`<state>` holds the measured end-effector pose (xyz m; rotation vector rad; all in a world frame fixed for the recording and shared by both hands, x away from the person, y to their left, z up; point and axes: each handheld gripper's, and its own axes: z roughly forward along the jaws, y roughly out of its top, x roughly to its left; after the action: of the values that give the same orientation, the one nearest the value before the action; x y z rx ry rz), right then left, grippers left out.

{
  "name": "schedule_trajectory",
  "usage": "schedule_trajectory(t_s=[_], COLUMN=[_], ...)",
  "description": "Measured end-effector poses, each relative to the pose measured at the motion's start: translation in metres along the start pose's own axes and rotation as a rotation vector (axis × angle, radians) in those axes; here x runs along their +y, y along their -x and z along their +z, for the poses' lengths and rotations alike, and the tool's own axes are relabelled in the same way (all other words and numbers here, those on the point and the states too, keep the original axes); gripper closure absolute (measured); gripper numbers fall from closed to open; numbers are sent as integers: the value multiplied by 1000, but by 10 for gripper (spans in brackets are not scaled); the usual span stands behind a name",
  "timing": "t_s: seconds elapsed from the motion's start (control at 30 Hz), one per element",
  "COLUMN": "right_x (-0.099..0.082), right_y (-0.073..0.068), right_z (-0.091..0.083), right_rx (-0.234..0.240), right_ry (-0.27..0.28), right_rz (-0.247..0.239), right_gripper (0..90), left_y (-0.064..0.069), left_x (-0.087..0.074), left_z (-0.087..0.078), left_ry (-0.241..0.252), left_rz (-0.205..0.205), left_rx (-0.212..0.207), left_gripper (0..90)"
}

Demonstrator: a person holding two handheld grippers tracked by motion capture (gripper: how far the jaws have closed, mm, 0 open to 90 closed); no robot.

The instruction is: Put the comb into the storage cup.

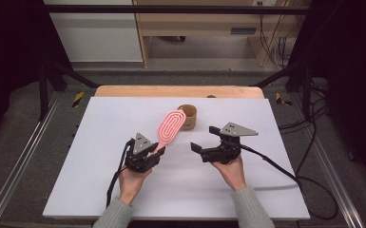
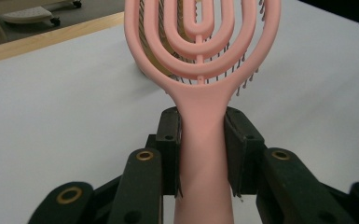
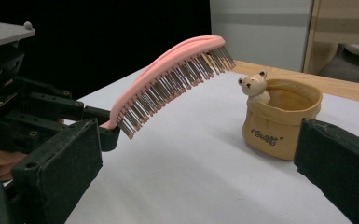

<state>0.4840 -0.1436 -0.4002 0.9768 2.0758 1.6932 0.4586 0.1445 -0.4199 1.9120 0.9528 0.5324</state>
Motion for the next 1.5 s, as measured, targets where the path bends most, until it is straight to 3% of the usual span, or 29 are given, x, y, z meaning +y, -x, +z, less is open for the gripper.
schedule_trajectory(t_s=[0.47,0.67,0.87,1.5], right_x=[1,3,2,2], right_y=[-5,-7,-7,-8], right_z=[12,16,17,19], right_rx=[18,30,30,41], right_ry=[-16,-6,-11,2], right_rz=[17,30,35,81], right_gripper=[13,23,26,25], left_y=[3,6,8,19], left_x=[-18,-24,-34,-41], left_z=[-4,-2,2,2], left_ry=[27,38,45,75], left_rz=[-26,-23,-44,-50], left_rx=[11,38,33,64], left_gripper=[693,693,693,694])
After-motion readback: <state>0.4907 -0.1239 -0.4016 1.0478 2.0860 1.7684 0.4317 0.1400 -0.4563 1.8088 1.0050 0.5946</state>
